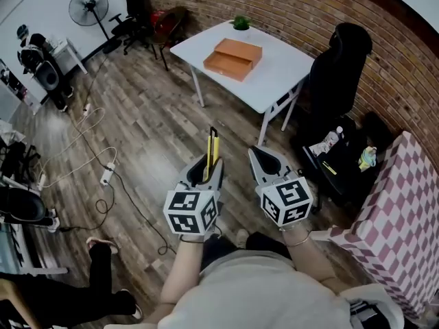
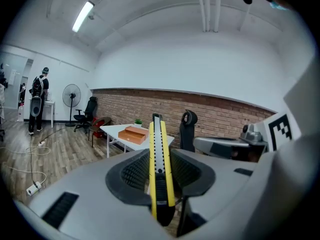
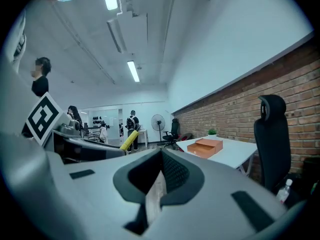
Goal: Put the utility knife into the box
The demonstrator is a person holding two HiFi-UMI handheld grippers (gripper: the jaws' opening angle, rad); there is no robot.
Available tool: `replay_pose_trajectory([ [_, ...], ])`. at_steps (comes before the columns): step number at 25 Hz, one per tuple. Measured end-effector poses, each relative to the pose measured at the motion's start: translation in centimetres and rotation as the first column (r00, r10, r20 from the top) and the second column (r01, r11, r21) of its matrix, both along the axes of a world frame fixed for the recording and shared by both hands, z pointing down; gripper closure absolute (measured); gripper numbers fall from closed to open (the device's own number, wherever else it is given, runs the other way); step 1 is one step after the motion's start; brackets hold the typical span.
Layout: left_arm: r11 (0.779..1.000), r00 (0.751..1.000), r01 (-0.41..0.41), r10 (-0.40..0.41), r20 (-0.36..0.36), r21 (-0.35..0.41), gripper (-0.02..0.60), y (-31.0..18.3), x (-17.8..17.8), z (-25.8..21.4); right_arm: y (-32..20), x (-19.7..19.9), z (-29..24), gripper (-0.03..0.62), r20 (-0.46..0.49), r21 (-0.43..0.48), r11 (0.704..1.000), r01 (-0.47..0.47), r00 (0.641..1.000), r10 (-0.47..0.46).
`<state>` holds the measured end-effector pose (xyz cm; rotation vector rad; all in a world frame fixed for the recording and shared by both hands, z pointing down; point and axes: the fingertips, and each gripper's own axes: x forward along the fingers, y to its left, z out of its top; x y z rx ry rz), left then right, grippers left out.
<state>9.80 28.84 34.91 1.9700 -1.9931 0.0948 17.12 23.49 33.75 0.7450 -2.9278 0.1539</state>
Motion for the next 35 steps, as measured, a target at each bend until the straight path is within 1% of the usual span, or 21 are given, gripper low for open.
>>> replay_pose_trajectory([
  [5, 1.000, 1.000, 0.002, -0.001, 0.002, -0.029, 0.454, -2.8, -0.6, 0.4, -2.2, -1.1, 1.0, 0.595, 0.002, -0.038, 0.999, 0.014, 1.000, -0.014],
  [9, 1.000, 1.000, -0.008, 0.007, -0.007, -0.027, 0.454, -5.8, -1.6, 0.6, -5.0, -1.9, 1.0, 0.595, -0.007, -0.035, 0.999, 0.006, 1.000, -0.007],
  [13, 0.999, 0.999, -0.027, 0.026, -0.025, -0.036, 0.454, -8.9, -3.8, 1.7, -7.6, -4.1, 1.6, 0.595, -0.013, -0.037, 0.999, -0.006, 1.000, 0.006],
  [19, 0.998, 0.997, -0.042, 0.040, -0.064, -0.036, 0.454, -14.9, -9.6, 2.5, -13.7, -10.0, 2.2, 0.595, -0.031, -0.041, 0.998, -0.036, 0.999, 0.035],
  [23, 0.995, 0.995, -0.091, 0.090, -0.030, -0.042, 0.454, -18.9, -14.8, 2.1, -17.6, -15.4, 2.0, 0.595, -0.028, -0.037, 0.997, -0.068, 0.997, 0.067],
  [28, 0.987, 0.988, -0.154, 0.153, -0.022, -0.045, 0.454, -22.2, -21.2, 1.6, -20.9, -21.1, 1.5, 0.595, -0.029, -0.035, 0.989, -0.141, 0.990, 0.140],
  [31, 0.982, 0.983, -0.184, 0.184, -0.022, -0.038, 0.454, -24.2, -23.7, 1.7, -22.3, -23.5, 2.1, 0.595, -0.037, -0.038, 0.985, -0.166, 0.986, 0.165],
  [35, 0.975, 0.976, -0.217, 0.215, -0.038, -0.046, 0.454, -26.8, -25.5, 2.1, -24.3, -25.1, 2.9, 0.595, -0.056, -0.059, 0.979, -0.197, 0.979, 0.193],
])
